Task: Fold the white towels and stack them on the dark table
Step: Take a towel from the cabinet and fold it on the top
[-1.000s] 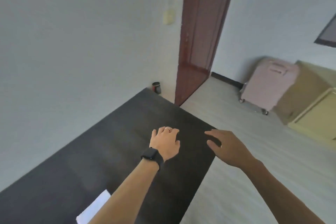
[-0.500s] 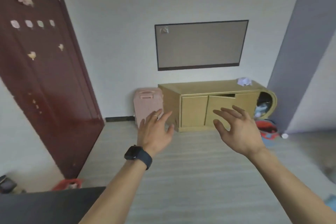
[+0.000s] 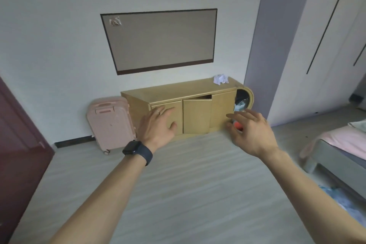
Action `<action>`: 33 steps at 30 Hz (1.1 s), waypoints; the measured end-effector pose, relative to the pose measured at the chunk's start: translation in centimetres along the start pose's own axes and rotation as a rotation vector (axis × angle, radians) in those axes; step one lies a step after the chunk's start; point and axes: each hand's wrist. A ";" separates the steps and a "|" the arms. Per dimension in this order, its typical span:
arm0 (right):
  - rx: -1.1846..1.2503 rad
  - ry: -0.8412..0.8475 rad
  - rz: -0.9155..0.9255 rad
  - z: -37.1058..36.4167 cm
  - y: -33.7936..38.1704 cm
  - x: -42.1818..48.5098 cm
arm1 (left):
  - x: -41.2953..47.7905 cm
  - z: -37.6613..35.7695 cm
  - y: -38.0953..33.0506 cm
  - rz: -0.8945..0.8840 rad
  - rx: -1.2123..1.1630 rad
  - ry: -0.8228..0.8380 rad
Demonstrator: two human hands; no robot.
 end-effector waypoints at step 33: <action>0.168 0.138 -0.126 -31.8 -50.7 47.3 | 66.5 -33.7 -20.4 0.006 0.059 0.226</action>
Point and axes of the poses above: each hand's wrist, its own x-axis towards the middle knuckle, its own z-axis out of the back of the hand, y = z × x, and after that the axes turned 14 degrees about z, right-handed
